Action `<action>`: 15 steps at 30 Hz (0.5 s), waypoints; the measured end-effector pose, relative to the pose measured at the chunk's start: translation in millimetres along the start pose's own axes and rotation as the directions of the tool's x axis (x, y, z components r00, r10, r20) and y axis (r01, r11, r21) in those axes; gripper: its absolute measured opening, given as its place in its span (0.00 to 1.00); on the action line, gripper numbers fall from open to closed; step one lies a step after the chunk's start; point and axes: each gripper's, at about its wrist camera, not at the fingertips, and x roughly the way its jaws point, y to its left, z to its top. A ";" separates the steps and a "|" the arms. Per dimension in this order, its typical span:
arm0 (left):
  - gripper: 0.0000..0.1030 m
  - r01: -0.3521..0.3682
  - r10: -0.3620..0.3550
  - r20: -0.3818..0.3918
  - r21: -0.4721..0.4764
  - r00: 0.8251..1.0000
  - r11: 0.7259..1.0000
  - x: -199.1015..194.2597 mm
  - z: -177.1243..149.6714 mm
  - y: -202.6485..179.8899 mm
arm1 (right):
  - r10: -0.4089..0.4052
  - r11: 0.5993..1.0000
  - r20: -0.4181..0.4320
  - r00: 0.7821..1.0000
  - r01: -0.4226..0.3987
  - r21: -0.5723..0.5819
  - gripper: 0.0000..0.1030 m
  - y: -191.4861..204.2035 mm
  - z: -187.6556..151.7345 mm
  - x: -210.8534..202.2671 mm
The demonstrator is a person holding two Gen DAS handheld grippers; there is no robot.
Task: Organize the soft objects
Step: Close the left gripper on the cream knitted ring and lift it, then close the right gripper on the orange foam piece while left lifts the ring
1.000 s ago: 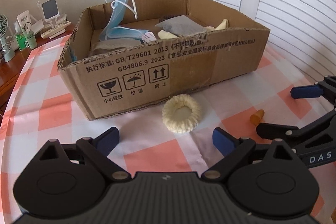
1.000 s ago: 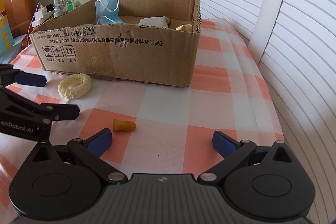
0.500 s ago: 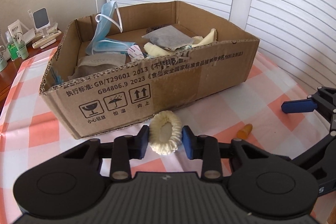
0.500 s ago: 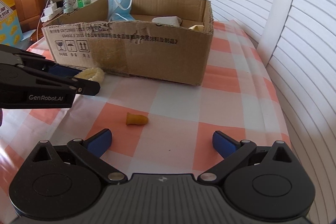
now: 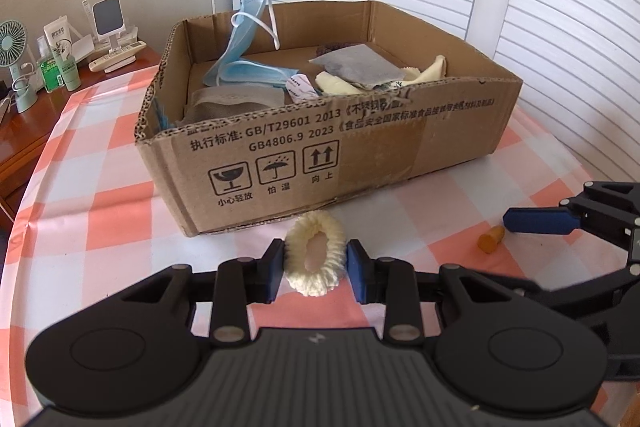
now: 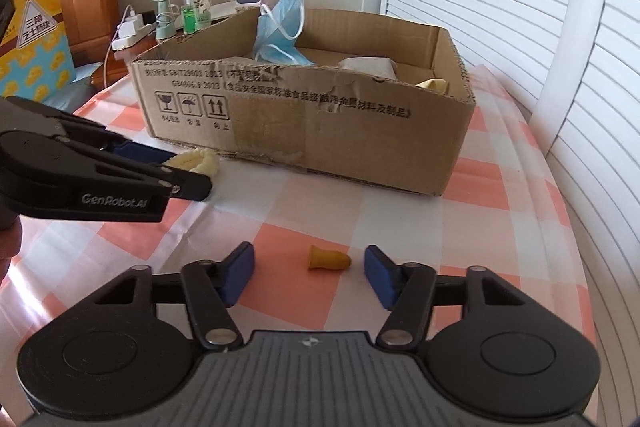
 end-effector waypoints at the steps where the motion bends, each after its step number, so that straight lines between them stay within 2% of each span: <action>1: 0.31 0.000 0.000 0.000 0.001 1.000 1.000 -0.1 -0.1 0.1 | -0.005 1.000 0.001 1.000 0.005 0.004 0.52 -1.5 0.9 0.1; 2: 0.31 0.000 0.000 0.000 0.000 1.000 1.000 -0.1 -0.1 0.1 | -0.012 1.000 0.001 1.000 0.012 0.007 0.46 -3.0 1.6 0.4; 7: 0.31 0.000 0.000 0.000 -0.001 1.000 1.000 -0.3 0.0 0.1 | -0.026 1.000 0.000 1.000 0.026 0.016 0.32 -6.4 1.8 0.7; 8: 0.31 -0.001 0.001 0.000 0.000 1.000 1.000 -0.4 0.1 0.1 | -0.028 0.999 0.001 1.000 0.028 0.018 0.26 -6.7 1.7 0.4; 15: 0.31 -0.004 0.004 -0.002 0.007 1.000 1.000 -2.7 0.2 0.6 | -0.025 0.999 0.000 1.000 0.025 0.024 0.25 -8.2 1.7 -0.5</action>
